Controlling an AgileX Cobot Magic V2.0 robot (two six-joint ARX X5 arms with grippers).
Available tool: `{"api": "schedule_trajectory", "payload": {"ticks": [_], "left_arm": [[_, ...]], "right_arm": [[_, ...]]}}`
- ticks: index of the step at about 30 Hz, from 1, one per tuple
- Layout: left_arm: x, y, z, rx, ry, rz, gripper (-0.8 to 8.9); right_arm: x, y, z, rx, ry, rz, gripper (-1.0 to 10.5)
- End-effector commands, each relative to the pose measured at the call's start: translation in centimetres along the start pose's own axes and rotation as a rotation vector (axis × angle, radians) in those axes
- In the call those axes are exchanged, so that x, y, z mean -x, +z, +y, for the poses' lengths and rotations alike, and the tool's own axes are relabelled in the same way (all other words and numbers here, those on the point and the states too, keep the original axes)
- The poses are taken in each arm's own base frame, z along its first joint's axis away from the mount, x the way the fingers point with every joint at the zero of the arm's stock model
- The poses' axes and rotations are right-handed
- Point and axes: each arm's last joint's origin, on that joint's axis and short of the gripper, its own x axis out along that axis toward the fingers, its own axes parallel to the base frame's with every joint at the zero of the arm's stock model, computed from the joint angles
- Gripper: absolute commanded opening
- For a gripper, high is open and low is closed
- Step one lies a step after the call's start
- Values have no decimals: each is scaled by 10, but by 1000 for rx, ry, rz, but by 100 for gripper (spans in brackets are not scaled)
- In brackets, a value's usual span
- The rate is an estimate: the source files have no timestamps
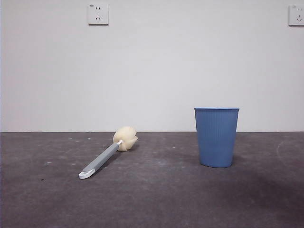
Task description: Pick up the cup brush,pick up the cup,insert the brush into the cup,clean the cup,put the cup brush back,put the cup back to the fixed position on the table
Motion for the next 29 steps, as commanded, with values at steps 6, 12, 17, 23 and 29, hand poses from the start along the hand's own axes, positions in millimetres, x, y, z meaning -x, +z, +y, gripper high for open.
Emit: {"api": "schedule_trajectory", "payload": {"ticks": [6, 12, 17, 23, 29], "left_arm": [[4, 14, -8, 83, -110, -18, -8], [17, 43, -21, 80, -107, -10, -8], [26, 68, -34, 46, -137, 57, -8], [30, 93, -46, -39, -234, 218, -8], [27, 113, -55, -102, -365, 363, -8]], "right_arm": [[4, 16, 6, -174, 82, -25, -12], [7, 44, 15, -181, 194, 12, -13], [11, 76, 25, -136, 263, 116, -12], [16, 117, 37, -5, 337, 274, -12], [19, 146, 46, 103, 387, 480, -12]]}}
